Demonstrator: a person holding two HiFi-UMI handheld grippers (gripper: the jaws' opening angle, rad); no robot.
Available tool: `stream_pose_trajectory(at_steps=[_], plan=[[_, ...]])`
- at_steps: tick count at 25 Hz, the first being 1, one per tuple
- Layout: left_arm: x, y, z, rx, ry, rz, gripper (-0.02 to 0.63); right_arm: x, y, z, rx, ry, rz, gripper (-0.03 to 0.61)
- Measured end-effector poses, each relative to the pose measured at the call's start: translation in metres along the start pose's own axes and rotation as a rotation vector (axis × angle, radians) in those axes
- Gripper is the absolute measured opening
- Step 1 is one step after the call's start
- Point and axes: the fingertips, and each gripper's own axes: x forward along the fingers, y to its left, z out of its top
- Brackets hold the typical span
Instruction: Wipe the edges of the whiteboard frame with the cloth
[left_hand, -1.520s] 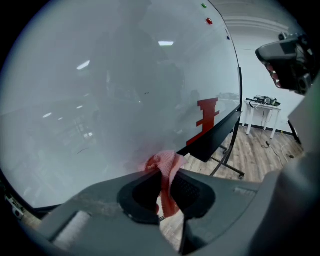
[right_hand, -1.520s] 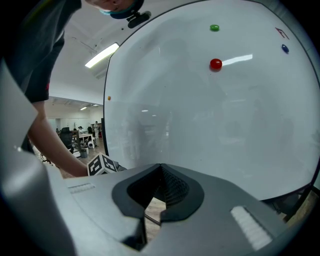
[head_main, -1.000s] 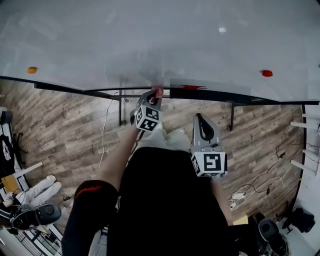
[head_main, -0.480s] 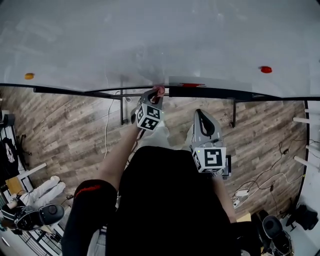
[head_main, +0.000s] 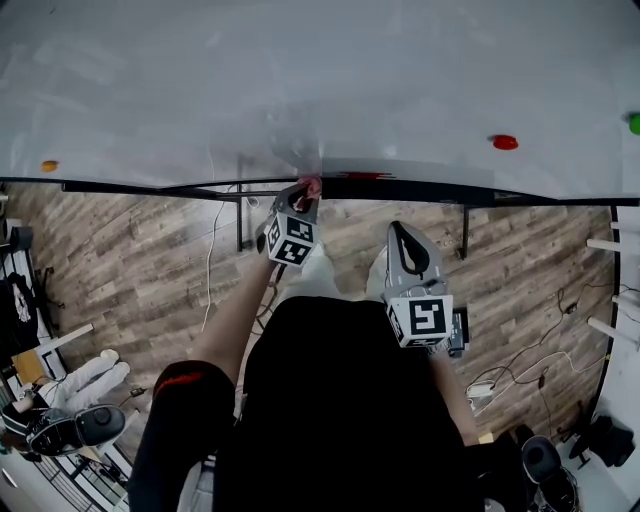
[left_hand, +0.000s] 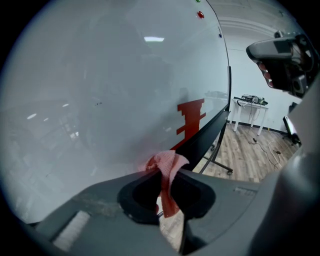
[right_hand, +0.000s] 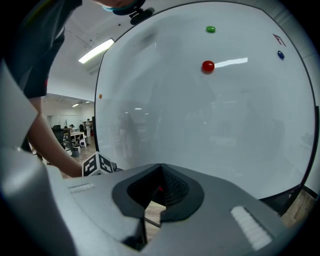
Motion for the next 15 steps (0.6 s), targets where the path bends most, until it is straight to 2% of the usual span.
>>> stream_pose_trajectory(at_steps=[15], plan=[[0.002,-0.014,0.008,0.020,0.017,-0.005,0.048,0.007,-0.002,0.003,-0.013,-0.002,0.058,0.002]])
